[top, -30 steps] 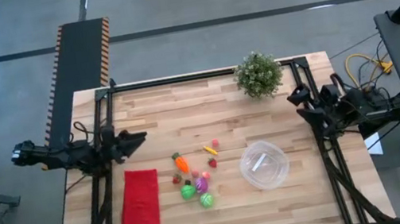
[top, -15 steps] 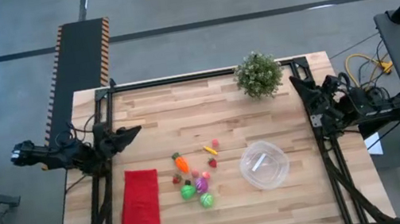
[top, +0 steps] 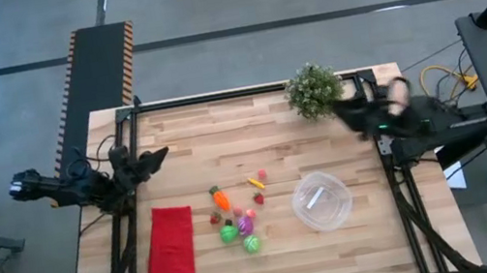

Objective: Pick and placing Produce into tupperware
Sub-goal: Put the top pink peach into the transparent bin

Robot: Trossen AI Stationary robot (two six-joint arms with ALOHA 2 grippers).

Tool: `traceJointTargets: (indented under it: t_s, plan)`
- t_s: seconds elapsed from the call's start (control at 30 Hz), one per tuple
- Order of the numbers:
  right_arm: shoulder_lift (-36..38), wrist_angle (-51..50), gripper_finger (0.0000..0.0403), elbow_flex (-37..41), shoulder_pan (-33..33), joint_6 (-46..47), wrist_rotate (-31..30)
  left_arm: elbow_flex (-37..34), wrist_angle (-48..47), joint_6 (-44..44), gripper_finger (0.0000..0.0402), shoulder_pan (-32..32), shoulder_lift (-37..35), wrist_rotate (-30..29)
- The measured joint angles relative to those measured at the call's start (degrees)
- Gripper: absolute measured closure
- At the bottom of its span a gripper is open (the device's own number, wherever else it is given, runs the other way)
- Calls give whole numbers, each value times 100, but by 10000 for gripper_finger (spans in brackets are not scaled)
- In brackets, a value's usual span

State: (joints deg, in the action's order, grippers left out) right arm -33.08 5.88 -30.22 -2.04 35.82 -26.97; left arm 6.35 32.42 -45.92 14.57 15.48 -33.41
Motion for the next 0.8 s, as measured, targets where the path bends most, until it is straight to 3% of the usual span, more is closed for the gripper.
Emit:
traceJointTargets:
  t_s: [0.13,0.23,0.5,0.8]
  plan:
    - [-1408,-3217,140,-1271,30,959,-141,0,-269,-8,158,2,129,4]
    - [-2544,-4442,140,-1952,17,1154,85,-7,-723,-65,158,2,218,17]
    - [-5255,-4753,140,-3327,362,1127,1482,-11,-1272,-781,158,2,486,531]
    - [-7314,-4770,107,-4741,471,1222,2640,-11,-1827,-1090,158,7,450,1252]
